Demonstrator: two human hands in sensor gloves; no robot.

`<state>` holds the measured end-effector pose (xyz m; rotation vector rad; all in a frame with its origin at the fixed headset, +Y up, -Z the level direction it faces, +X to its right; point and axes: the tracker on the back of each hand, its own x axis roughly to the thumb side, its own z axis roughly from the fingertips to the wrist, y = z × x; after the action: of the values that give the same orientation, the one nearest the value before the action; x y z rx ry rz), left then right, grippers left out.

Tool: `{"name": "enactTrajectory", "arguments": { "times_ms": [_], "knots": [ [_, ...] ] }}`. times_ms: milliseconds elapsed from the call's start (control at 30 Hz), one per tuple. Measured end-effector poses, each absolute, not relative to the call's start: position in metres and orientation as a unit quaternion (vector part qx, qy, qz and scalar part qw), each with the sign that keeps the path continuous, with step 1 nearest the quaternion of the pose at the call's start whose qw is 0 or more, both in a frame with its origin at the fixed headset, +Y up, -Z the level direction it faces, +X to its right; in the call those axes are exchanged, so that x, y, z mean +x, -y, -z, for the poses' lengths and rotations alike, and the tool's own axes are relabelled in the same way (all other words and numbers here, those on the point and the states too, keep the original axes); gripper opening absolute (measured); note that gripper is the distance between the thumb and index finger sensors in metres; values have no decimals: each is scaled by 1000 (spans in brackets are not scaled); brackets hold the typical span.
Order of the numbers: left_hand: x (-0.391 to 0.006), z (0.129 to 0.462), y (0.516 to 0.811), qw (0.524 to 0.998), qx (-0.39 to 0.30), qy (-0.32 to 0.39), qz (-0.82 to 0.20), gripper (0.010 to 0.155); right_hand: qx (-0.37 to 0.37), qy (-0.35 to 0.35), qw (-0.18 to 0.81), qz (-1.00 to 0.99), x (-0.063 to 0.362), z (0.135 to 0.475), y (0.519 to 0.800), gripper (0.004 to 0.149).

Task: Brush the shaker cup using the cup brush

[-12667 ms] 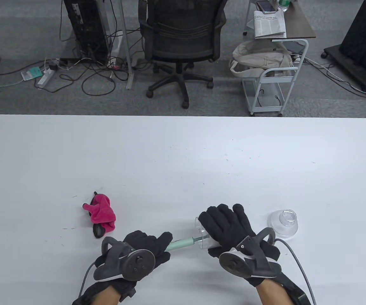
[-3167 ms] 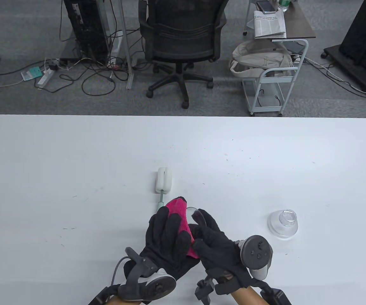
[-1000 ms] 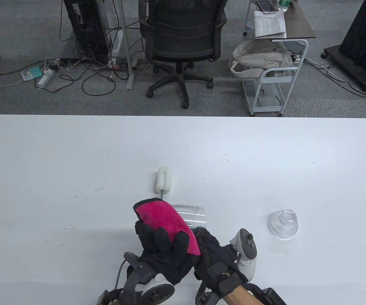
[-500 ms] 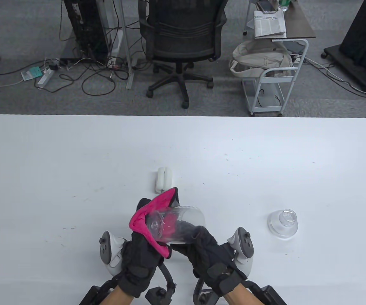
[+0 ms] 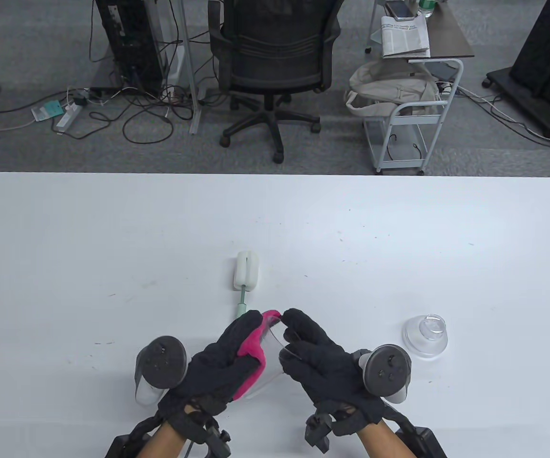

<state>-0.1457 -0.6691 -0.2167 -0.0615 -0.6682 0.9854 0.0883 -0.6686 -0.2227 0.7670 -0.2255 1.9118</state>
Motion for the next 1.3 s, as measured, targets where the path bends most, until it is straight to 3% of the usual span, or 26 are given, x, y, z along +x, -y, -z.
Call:
{"name": "enactTrajectory", "arguments": {
  "times_ms": [67, 167, 233, 300, 500, 633, 733, 833, 933, 1067, 1133, 1233, 1300],
  "knots": [
    [-130, 209, 674, 854, -16, 345, -389, 75, 287, 133, 465, -826, 85, 219, 673, 34],
    [-116, 203, 681, 852, -18, 378, -361, 83, 246, 150, 515, -807, 91, 220, 674, 34],
    [-113, 203, 686, 826, -31, 399, -397, 77, 217, 165, 557, -785, 98, 220, 671, 34],
    [-111, 205, 691, 844, -24, 391, -366, 67, 190, 175, 600, -757, 106, 221, 670, 34],
    [-112, 198, 682, 896, 122, 344, -253, 65, 202, 118, 659, -715, 106, 224, 679, 34],
    [-126, 208, 683, 855, 89, 343, -379, 69, 250, 143, 592, -753, 98, 218, 676, 34],
    [-137, 216, 682, 800, 52, 342, -490, 68, 283, 88, 593, -749, 89, 217, 680, 34],
    [-144, 219, 679, 775, 38, 336, -534, 63, 308, 37, 592, -744, 82, 219, 684, 34],
    [-142, 216, 674, 764, 53, 373, -523, 59, 281, 46, 610, -740, 84, 220, 684, 34],
    [-129, 201, 668, 817, 109, 410, -390, 57, 225, 77, 645, -726, 91, 221, 686, 34],
    [-128, 199, 667, 829, 160, 391, -367, 56, 215, 82, 656, -719, 93, 221, 686, 34],
    [-129, 197, 663, 838, 163, 392, -344, 53, 218, 94, 655, -717, 93, 220, 684, 34],
    [-130, 198, 662, 847, 165, 385, -327, 64, 234, 101, 644, -722, 93, 219, 681, 34]
  ]
}}
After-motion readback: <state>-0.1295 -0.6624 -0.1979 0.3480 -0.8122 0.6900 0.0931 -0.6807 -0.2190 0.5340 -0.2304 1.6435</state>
